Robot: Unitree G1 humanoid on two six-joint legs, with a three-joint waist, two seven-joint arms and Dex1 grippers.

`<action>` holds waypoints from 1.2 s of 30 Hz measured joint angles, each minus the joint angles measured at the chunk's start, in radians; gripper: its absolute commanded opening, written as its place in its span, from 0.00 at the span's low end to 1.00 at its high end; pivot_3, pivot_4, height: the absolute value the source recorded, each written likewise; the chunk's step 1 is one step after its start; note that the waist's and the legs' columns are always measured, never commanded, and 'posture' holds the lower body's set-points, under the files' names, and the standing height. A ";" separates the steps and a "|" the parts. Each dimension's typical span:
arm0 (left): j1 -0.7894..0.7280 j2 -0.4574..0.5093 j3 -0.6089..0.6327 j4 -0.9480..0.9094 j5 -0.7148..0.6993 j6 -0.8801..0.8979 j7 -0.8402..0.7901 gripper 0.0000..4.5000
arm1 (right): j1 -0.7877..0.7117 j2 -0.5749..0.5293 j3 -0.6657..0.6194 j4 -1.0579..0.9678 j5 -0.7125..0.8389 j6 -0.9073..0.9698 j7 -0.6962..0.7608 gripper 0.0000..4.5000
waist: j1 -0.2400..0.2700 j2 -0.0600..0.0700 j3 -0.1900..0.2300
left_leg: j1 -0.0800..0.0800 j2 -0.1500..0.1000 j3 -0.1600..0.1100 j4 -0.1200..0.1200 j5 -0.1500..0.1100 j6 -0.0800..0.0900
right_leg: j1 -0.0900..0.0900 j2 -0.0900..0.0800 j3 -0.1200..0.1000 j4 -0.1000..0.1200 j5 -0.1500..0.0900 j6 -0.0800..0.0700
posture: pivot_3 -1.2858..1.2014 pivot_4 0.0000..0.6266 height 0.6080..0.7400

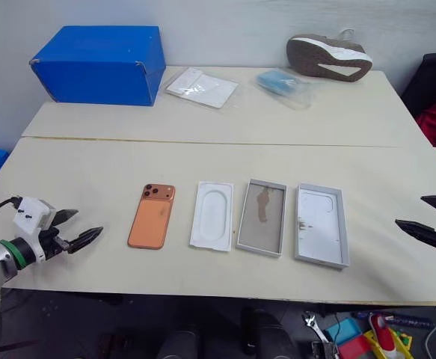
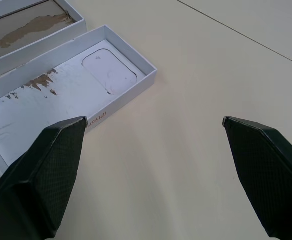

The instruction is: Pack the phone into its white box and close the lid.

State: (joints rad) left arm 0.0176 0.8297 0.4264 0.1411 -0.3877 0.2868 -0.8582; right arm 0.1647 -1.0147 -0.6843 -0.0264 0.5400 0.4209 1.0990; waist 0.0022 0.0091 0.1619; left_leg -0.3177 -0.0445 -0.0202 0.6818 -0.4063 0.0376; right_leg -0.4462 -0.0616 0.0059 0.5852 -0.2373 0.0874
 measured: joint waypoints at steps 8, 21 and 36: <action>-0.036 0.016 -0.004 -0.034 -0.059 0.110 -0.054 1.00 | -0.010 0.004 0.000 -0.105 0.054 0.062 -0.010 0.99 | 0.000 0.000 0.000 | 0.000 0.000 0.000 0.000 0.000 0.000 | 0.000 0.000 0.000 0.001 0.000 0.000 | 0.52 0.24 1.00; -0.221 0.115 -0.224 -0.349 -0.390 0.750 -0.155 1.00 | -0.037 0.021 0.101 -0.582 0.244 0.176 -0.058 0.99 | 0.004 -0.001 0.001 | -0.001 0.000 -0.002 0.001 0.000 -0.001 | 0.000 0.001 -0.002 0.001 0.000 0.001 | 0.52 0.24 1.00; -0.579 -0.122 -0.437 -0.192 -0.468 1.267 0.055 1.00 | 0.028 0.061 0.210 -0.749 0.227 0.147 -0.108 0.99 | 0.021 -0.005 0.001 | -0.001 -0.001 -0.002 0.004 0.003 -0.005 | -0.001 0.001 -0.004 0.003 0.000 0.001 | 0.52 0.24 1.00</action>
State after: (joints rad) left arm -0.5615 0.7078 -0.0102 -0.0513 -0.8561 1.5542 -0.8030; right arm 0.1923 -0.9540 -0.4745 -0.7753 0.7665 0.5679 0.9905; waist 0.0234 0.0041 0.1632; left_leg -0.3190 -0.0459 -0.0224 0.6861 -0.4038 0.0328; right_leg -0.4468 -0.0602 0.0021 0.5879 -0.2369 0.0883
